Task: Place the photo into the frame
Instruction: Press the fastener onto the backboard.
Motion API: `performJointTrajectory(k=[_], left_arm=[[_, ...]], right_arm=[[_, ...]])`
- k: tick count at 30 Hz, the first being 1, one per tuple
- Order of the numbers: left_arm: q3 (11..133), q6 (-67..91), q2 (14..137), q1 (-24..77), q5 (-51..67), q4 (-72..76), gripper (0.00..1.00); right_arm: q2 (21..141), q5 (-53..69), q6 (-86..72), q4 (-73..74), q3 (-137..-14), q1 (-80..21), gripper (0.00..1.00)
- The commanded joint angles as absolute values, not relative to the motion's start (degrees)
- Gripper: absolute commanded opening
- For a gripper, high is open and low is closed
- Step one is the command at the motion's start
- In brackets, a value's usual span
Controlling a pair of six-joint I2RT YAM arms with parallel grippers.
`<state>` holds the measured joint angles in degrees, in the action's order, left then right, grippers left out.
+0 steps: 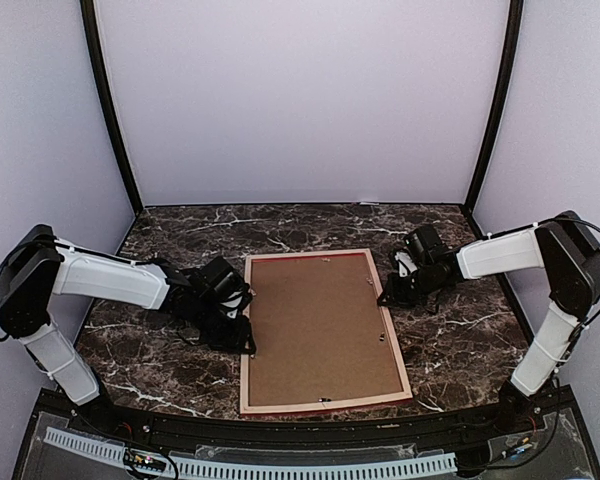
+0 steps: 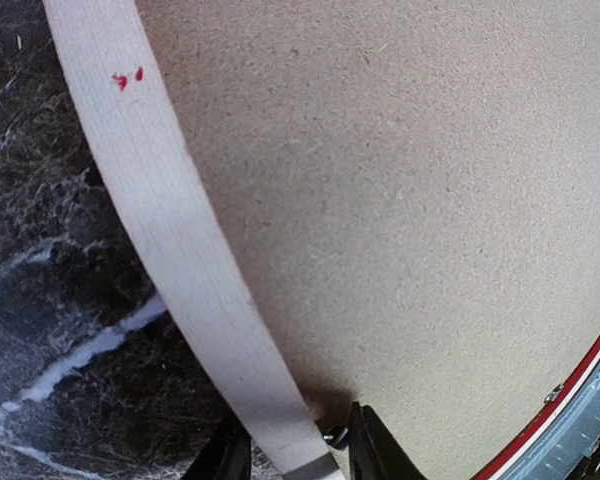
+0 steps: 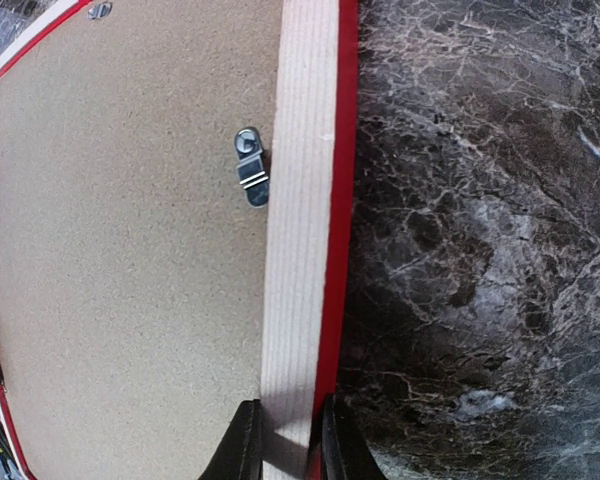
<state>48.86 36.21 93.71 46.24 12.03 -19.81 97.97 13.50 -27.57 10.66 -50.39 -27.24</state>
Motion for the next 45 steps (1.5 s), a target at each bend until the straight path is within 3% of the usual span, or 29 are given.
performJointTrajectory(k=[1,14,18,24,32,45], left_arm=[[46.05,34.68,98.32,45.97,8.18,-27.80,0.34],[47.12,34.64,94.17,46.32,8.41,-31.51,0.32],[49.13,34.44,94.65,46.32,9.18,-30.69,0.49],[51.61,34.48,96.60,46.30,8.34,-29.77,0.59],[53.01,34.57,98.79,46.32,8.08,-28.61,0.60],[53.32,32.43,100.51,48.76,5.52,-33.73,0.51]], right_arm=[[100.71,11.86,-26.95,14.46,-48.23,-26.63,0.00],[101.00,11.94,-26.82,14.09,-47.90,-26.63,0.00],[100.97,12.17,-26.93,13.95,-47.83,-26.63,0.00],[100.77,12.24,-26.90,13.73,-47.38,-26.63,0.00],[101.08,12.63,-26.86,13.50,-47.46,-26.60,0.00],[101.18,12.44,-26.68,13.49,-47.35,-26.63,0.00]])
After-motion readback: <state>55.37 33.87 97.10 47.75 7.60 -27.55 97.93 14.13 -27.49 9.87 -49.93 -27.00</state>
